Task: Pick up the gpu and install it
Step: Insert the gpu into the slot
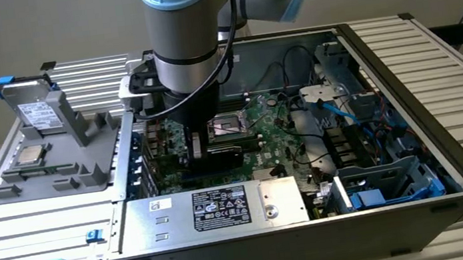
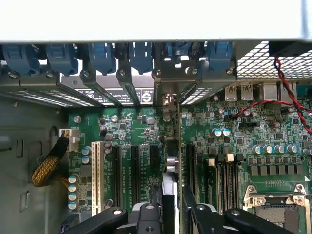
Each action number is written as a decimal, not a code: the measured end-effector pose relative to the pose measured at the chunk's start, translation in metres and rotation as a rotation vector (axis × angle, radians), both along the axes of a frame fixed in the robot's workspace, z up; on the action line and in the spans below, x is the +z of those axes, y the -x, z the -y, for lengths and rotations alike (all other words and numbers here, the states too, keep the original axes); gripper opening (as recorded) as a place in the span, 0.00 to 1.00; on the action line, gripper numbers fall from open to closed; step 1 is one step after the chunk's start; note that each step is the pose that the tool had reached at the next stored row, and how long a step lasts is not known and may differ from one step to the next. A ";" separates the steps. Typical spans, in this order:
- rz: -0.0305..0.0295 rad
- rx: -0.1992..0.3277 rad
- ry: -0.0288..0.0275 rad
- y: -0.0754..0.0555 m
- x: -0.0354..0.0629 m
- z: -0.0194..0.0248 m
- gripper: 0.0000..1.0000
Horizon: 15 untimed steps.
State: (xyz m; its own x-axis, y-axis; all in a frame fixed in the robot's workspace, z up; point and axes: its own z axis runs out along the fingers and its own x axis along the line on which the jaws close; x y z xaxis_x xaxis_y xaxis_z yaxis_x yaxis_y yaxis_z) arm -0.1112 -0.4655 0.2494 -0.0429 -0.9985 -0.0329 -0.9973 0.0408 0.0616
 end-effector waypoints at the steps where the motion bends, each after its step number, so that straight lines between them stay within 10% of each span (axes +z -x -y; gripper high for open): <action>1: 0.0000 0.000 0.0000 0.000 0.0000 0.0000 0.27; 15: 0.0000 0.000 0.0000 0.000 -0.0010 0.0000 0.27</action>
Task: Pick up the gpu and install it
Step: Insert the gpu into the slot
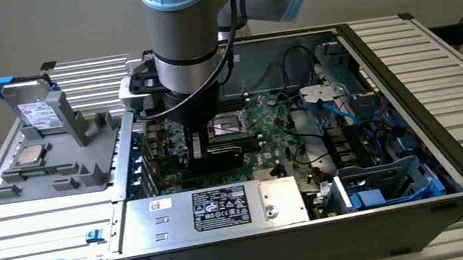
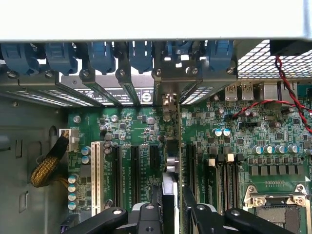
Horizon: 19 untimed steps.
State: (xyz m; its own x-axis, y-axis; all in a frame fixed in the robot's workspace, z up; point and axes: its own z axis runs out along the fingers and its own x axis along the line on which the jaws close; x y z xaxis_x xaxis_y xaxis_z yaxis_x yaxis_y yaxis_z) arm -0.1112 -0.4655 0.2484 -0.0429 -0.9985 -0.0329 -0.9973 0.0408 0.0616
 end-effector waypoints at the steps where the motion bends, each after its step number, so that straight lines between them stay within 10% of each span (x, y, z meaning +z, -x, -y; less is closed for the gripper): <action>1: 0.0000 0.000 0.0000 0.000 0.0000 0.0000 0.27; 19: 0.0001 0.000 0.0007 0.000 -0.0001 0.0000 0.34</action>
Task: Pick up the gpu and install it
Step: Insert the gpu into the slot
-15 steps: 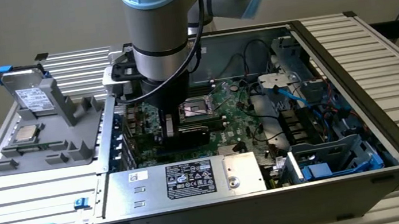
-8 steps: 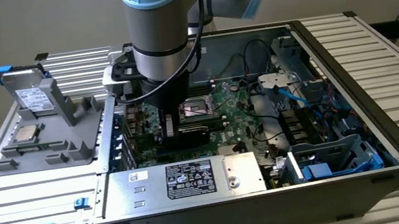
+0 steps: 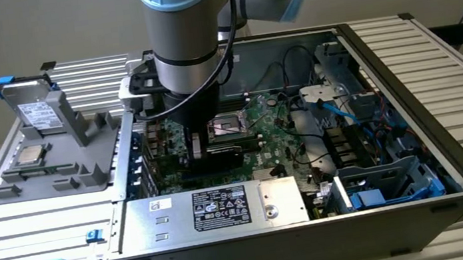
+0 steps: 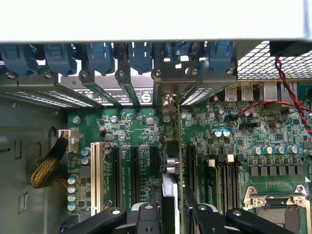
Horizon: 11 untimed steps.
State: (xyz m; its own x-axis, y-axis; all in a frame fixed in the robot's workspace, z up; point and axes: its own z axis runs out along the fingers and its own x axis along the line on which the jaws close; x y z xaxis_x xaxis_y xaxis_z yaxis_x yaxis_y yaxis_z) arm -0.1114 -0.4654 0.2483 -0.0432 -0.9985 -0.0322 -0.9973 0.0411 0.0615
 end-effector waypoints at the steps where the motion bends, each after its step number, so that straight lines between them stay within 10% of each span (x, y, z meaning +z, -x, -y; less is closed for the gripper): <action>1: 0.0000 0.000 0.0001 0.000 0.0000 0.0000 0.34; 11: 0.0000 0.000 0.0000 0.000 0.0133 0.0000 0.42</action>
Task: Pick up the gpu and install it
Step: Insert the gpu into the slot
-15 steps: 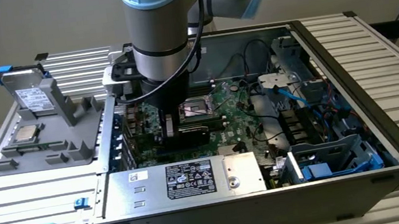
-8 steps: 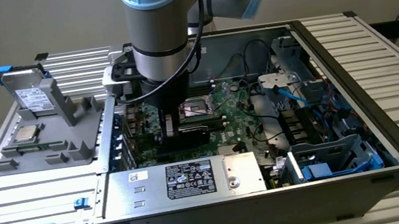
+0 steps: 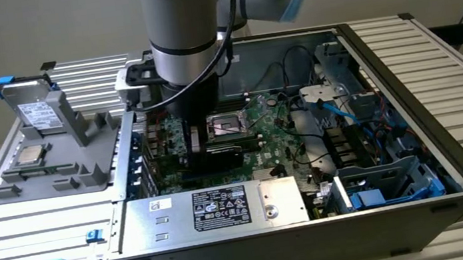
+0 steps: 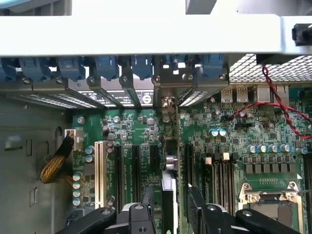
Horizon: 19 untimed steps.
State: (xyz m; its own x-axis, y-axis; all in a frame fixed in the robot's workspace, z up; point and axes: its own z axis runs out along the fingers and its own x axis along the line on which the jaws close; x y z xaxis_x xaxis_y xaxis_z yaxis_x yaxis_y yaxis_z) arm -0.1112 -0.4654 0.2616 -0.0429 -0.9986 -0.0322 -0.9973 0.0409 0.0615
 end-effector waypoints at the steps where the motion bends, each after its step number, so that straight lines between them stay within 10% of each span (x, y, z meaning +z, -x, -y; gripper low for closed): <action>1: 0.0001 0.000 -0.0001 0.000 0.0001 0.0000 0.42; 11: -0.0001 0.000 0.0002 0.000 0.0240 -0.0004 0.42; 19: 0.0000 0.000 0.0001 0.000 0.0272 -0.0010 0.12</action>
